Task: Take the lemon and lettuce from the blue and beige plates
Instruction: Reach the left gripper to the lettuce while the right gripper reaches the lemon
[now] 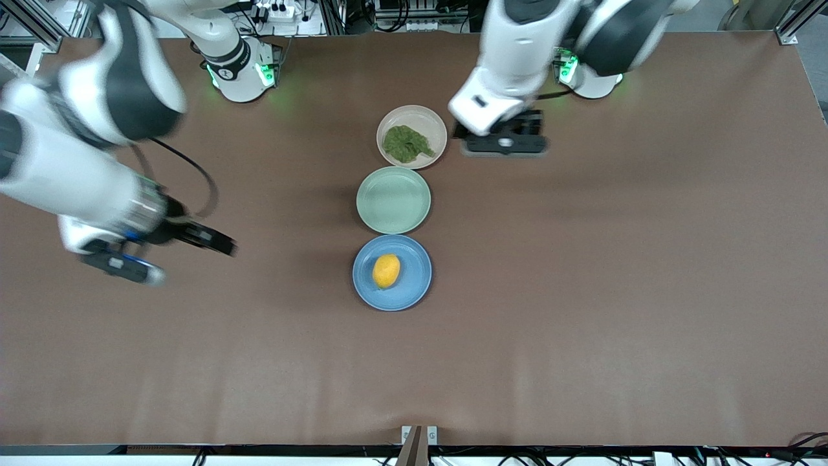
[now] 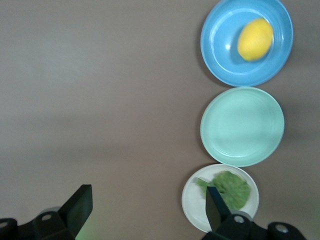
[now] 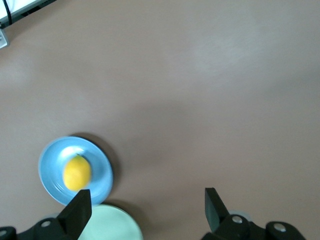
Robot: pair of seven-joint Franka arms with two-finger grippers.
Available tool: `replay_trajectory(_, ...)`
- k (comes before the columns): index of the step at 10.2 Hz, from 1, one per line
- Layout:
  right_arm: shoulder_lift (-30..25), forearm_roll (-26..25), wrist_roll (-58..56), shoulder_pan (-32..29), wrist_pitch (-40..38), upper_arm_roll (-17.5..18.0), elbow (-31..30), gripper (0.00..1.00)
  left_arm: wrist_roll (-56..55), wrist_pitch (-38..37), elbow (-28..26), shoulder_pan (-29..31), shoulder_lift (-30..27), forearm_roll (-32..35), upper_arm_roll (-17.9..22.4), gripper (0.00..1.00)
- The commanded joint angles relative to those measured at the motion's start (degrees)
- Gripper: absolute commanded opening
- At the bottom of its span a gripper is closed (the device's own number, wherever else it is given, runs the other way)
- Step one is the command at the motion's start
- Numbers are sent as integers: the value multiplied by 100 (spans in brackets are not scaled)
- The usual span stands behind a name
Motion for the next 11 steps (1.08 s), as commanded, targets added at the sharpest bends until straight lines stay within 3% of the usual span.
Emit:
replay_trajectory(1,625,47,826,486,601,-25,193,100,-1197,586,-168,-426,492,122,-280,100)
replay_trajectory(3,1179,30,1582,951,1234,-25,254,100,-2218,1016,-422,-665,950,447,-666,100)
replay_trajectory(7,1918,-5,2069,1533,1876,-34,369,100,-3301,2641,-1687,-701,1100,448,-1133,100)
replay_trajectory(11,2410,-93,2060,1771,2457,-42,368,100,-4022,3706,-2269,-841,1600,1061,-1257,100)
